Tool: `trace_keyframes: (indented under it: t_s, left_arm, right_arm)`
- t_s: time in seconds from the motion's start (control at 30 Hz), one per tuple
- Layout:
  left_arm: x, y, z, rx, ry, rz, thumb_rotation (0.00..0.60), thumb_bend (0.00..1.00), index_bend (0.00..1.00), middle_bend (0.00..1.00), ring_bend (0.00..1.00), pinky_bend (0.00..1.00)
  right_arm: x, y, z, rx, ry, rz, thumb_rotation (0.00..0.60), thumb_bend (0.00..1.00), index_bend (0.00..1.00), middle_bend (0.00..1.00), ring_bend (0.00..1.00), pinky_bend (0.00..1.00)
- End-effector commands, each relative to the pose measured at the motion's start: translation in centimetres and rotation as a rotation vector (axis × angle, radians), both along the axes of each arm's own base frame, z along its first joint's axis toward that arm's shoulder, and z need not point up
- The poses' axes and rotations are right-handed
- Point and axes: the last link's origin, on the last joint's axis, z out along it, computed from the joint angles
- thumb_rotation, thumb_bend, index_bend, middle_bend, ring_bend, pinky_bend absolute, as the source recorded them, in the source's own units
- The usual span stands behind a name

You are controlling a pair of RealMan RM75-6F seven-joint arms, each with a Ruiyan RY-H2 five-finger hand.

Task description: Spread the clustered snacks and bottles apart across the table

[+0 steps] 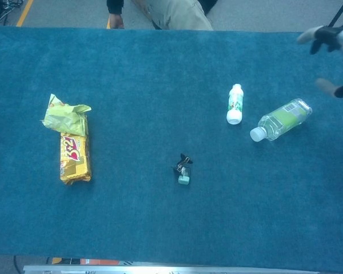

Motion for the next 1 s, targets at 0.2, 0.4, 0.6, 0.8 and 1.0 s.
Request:
trace_keyframes:
  t_s: [0.2,0.4,0.6,0.8,1.0]
  left_arm:
    - [-0.7,-0.7,0.5,0.056,0.035,0.011,0.6,0.32,0.02,0.08,0.03,0.18]
    - [-0.5,-1.2,0.3,0.069,0.023,0.017,0.6,0.32,0.02,0.08,0.03,0.18]
    - [-0.1,-1.3,0.2,0.09,0.029,0.012,0.6,0.32,0.03,0.08,0.03,0.18]
    - [-0.4,-1.7,0.7,0.13,-0.001,0.05,0.6,0.32,0.03,0.08,0.03,0.18]
    - [-0.9,-1.9,1.1,0.142,-0.008,0.063,0.6,0.32,0.02,0.08,0.03,0.18]
  right_arm:
    - [-3.9,2.5,2.5,-0.079,-0.011,-0.078,0.6,0.28,0.24,0.37,0.36,0.61]
    - [-5.8,3.5,3.7,-0.125,-0.025,-0.126,0.6,0.28,0.24,0.37,0.36,0.61]
    - [-6.4,4.1,4.1,-0.129,-0.038,-0.132,0.6,0.28,0.24,0.37,0.36,0.61]
    - [-6.7,4.4,4.2,-0.134,-0.05,-0.146,0.6,0.28,0.25,0.37,0.36,0.61]
    - [-6.7,4.7,4.4,-0.142,-0.062,-0.151,0.6,0.28,0.25,0.37,0.36,0.61]
